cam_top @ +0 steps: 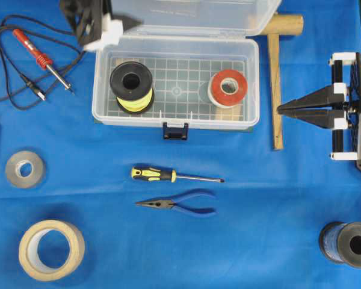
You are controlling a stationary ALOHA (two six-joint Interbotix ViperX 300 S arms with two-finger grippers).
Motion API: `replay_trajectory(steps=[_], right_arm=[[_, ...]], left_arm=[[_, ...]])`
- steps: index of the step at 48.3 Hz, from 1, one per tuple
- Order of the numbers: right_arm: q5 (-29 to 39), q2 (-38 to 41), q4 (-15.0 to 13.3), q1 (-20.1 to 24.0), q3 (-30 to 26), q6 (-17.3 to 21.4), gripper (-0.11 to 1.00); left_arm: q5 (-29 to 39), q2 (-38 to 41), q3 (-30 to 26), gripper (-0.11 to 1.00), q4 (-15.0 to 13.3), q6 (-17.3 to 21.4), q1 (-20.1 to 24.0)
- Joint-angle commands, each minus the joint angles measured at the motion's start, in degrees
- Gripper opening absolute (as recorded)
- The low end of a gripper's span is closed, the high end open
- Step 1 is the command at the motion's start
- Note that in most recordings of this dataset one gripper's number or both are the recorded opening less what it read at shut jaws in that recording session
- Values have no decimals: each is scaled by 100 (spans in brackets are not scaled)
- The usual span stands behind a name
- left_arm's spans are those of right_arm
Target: Close the tool box with the left arm.
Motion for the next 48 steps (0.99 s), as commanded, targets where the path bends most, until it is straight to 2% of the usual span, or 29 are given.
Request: replay_trajectory(steps=[1, 23, 35, 40, 48], right_arm=[[-35, 18, 0, -9, -62, -9, 0], [-35, 18, 0, -9, -62, -9, 0], [-44, 9, 0, -9, -62, -9, 0], [-44, 9, 9, -9, -70, -9, 0], [-53, 9, 0, -9, -62, -9, 0]], left_arm=[[123, -79, 272, 92, -79, -79, -255], [-114, -729, 853, 91, -88, -88, -1731], [-352, -1055, 1002, 91, -88, -97, -2136], [-404, -1345, 1134, 91, -44, -712, -2127], [-624, -2065, 1582, 91, -44, -1028, -2127]])
